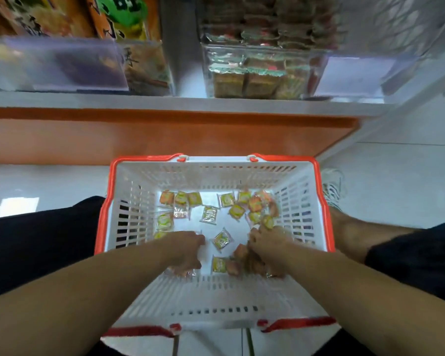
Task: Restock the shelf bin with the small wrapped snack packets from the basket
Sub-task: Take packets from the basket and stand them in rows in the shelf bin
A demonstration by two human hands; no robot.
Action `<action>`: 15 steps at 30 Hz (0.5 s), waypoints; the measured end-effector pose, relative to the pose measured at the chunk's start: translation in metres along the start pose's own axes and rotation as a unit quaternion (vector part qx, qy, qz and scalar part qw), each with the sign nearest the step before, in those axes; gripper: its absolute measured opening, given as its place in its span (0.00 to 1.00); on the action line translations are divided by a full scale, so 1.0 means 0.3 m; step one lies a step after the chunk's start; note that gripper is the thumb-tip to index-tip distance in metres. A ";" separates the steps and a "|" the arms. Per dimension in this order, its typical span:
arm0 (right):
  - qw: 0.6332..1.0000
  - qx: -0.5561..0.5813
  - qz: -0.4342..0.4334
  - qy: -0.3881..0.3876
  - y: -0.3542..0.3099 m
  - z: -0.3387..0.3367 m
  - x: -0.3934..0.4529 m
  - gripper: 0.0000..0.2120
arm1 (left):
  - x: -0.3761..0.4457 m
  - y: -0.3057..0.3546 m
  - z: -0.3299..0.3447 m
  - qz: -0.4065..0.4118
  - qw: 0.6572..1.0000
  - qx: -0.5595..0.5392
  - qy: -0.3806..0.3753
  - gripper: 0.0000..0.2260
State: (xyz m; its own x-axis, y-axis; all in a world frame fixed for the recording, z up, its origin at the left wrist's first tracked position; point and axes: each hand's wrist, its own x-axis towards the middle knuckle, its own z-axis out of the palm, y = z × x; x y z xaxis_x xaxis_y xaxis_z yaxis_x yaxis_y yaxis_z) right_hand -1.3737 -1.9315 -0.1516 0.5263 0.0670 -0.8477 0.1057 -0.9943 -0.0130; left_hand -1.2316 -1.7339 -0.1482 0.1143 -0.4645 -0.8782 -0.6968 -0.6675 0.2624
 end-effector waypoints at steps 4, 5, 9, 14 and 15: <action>0.999 0.013 -0.011 -0.031 -0.013 0.046 0.047 0.20 | 0.103 0.131 0.077 0.072 0.997 -0.022 -0.019 0.28; 0.999 0.022 -0.014 -0.036 -0.019 0.071 0.060 0.21 | 0.128 0.160 0.093 0.089 0.996 -0.020 -0.020 0.28; 0.998 0.011 -0.030 -0.057 -0.033 0.098 0.083 0.23 | 0.200 0.229 0.140 0.140 0.990 -0.024 0.003 0.32; 0.995 0.012 -0.055 -0.081 -0.029 0.073 0.083 0.20 | 0.243 0.219 0.189 0.102 0.994 -0.026 -0.029 0.24; 0.996 0.003 -0.063 -0.060 -0.030 0.092 0.092 0.19 | 0.254 0.212 0.196 0.094 0.995 -0.022 -0.033 0.24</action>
State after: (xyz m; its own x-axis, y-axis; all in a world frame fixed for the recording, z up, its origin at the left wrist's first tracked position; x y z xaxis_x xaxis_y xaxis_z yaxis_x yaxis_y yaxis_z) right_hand -1.3834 -1.9230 -0.1897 0.4047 0.1814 -0.8963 0.1587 -0.9792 -0.1265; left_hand -1.3087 -1.7775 -0.2219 -0.0634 -0.5456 -0.8356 -0.6701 -0.5973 0.4408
